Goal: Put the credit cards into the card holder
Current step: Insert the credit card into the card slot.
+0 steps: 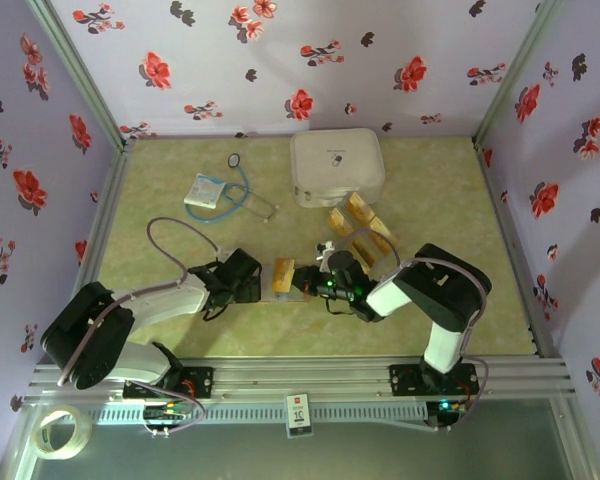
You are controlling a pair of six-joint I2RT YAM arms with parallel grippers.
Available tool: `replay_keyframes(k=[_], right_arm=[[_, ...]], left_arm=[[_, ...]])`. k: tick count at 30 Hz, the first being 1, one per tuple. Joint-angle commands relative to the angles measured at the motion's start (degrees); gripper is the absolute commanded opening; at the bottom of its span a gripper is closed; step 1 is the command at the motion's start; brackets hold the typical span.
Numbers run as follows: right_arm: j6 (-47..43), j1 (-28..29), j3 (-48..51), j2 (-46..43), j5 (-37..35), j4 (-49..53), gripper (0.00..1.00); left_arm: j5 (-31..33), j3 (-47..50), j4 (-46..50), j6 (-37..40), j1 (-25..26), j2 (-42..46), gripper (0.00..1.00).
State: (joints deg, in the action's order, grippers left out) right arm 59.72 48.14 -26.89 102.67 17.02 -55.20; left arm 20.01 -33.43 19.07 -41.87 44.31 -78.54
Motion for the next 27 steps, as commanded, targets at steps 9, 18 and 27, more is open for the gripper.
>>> replay_keyframes(k=[9, 18, 27], right_arm=[[1.82, 1.51, 1.94, 2.67, 0.30, -3.53, 0.00], [3.28, 1.86, 3.52, 4.17, -0.26, -6.53, 0.00], [3.91, 2.14, 4.29, 4.64, -0.30, -7.37, 0.00]], left_arm=[[1.44, 1.52, 1.07, -0.90, 0.56, -0.39, 1.00], [1.44, 1.51, 1.07, -0.93, 0.53, -0.37, 1.00], [1.48, 1.63, 0.85, -0.86, 0.55, -0.29, 1.00]])
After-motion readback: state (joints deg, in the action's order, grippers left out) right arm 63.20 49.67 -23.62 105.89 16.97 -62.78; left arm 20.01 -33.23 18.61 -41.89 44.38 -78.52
